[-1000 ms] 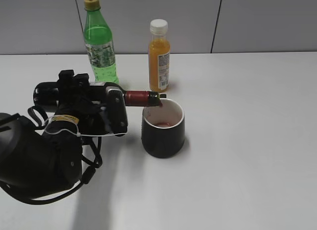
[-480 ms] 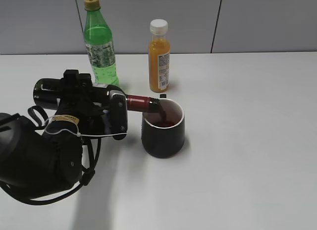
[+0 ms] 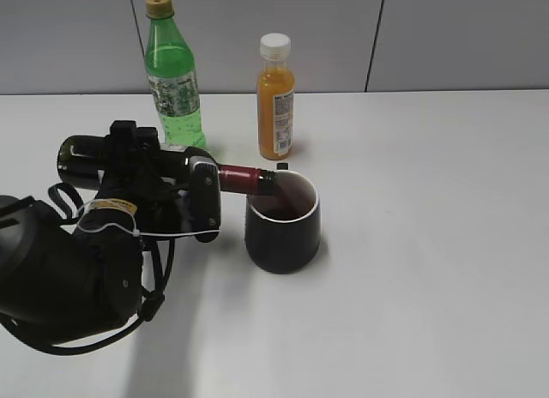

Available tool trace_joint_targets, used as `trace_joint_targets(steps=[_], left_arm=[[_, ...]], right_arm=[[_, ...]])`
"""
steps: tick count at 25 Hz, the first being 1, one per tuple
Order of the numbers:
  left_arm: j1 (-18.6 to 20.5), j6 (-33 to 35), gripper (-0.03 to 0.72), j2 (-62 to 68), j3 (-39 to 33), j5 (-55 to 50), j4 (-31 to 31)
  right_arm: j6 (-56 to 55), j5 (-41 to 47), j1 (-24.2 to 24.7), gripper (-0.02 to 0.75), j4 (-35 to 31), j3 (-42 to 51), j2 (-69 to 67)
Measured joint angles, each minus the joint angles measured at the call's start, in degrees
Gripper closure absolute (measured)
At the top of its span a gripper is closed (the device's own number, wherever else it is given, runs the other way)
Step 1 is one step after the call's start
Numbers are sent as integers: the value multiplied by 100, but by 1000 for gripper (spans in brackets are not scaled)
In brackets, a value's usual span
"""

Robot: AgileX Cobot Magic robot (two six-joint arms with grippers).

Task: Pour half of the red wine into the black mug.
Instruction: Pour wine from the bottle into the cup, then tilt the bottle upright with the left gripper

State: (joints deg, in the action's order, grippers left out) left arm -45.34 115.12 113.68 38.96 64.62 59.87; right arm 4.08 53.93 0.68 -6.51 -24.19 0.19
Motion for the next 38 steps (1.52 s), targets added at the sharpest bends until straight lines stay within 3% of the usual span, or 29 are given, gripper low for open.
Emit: trace_joint_targets(steps=[38], left_arm=[[0, 4, 149, 0, 0, 40, 10]], right_arm=[[0, 0, 0, 164, 0, 0, 0]])
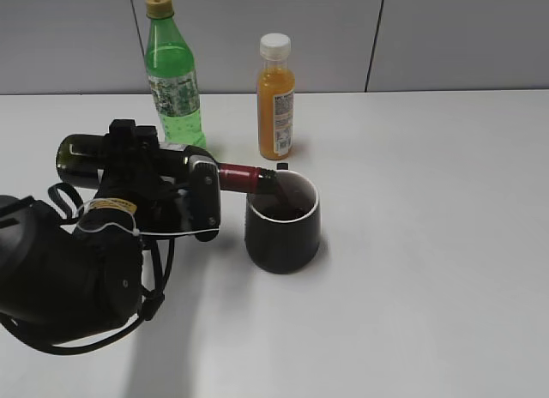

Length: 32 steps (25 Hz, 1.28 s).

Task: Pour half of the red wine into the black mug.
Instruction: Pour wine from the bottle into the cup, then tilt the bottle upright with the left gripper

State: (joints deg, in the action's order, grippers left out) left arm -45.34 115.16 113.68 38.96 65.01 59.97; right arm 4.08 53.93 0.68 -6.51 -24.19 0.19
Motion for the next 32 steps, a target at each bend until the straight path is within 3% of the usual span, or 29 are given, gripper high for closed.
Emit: trace_joint_targets(steps=[32], left_arm=[[0, 29, 149, 0, 0, 37, 0]], right_arm=[[0, 0, 0, 165, 0, 0, 0]])
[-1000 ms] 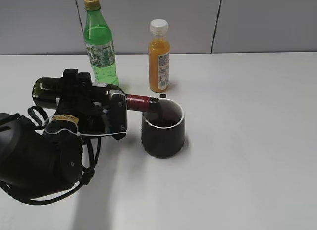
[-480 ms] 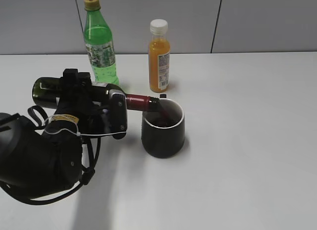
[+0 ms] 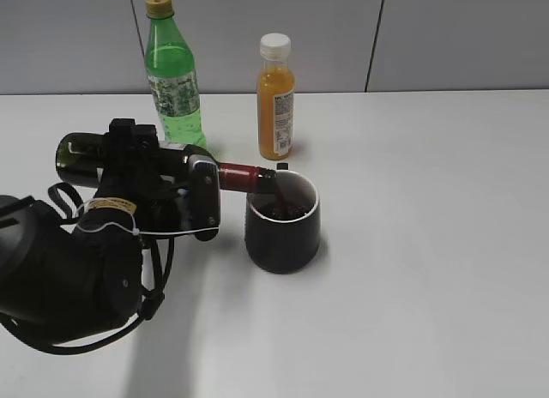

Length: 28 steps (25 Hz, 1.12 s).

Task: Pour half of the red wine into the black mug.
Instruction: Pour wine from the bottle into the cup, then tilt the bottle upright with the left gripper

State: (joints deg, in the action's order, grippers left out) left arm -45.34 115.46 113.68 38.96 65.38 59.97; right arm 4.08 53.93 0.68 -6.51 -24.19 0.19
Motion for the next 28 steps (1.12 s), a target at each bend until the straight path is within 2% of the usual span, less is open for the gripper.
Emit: trace_joint_targets(steps=[23, 28], left_arm=[[0, 163, 149, 0, 0, 2, 0], [0, 369, 150, 0, 272, 4, 312]], right_arm=[[0, 0, 0, 165, 0, 0, 0], [0, 0, 0, 165, 0, 0, 0]])
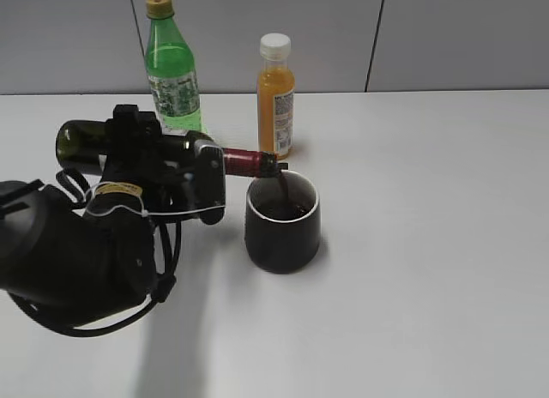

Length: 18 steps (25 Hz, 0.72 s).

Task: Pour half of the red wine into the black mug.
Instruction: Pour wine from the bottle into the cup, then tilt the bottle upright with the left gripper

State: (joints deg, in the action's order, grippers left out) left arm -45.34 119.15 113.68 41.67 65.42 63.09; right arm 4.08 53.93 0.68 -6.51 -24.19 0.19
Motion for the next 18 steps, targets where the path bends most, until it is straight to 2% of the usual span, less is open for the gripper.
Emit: trace_joint_targets(steps=[9, 18], left_arm=[[0, 85, 150, 0, 192, 37, 42], [-35, -1056, 150, 0, 192, 43, 120]], right_arm=[[0, 0, 0, 165, 0, 0, 0], [0, 0, 0, 165, 0, 0, 0]])
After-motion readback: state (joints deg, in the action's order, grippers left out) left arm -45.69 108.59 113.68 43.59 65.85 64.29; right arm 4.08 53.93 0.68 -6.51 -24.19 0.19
